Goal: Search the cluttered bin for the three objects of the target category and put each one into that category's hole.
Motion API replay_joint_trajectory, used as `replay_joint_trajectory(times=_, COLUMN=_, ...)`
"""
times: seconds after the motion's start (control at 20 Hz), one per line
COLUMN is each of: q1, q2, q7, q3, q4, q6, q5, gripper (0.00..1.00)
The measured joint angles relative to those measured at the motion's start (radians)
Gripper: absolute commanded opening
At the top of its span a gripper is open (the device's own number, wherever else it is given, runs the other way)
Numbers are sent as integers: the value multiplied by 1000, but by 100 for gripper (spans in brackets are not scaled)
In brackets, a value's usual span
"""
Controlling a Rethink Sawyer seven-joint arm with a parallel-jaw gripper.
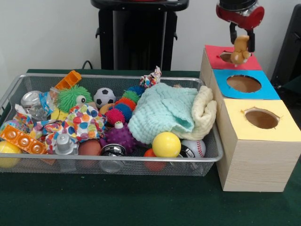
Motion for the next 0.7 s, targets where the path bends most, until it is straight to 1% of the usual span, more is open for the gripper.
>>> replay_joint_trajectory(times=0.3, q1=22, q2=26, q7=0, q3=-72, q4=-76, q6=47, q5=-27, gripper=100)
replay_joint_trajectory(times=0.55, q1=38, q2=59, q7=0, q3=-99, q4=-125, q6=48, q5=-27, gripper=100)
replay_joint_trajectory(times=0.7, q1=61, q2=88, q7=0, q3=-118, q4=-156, q6=48, q5=-27, gripper=100)
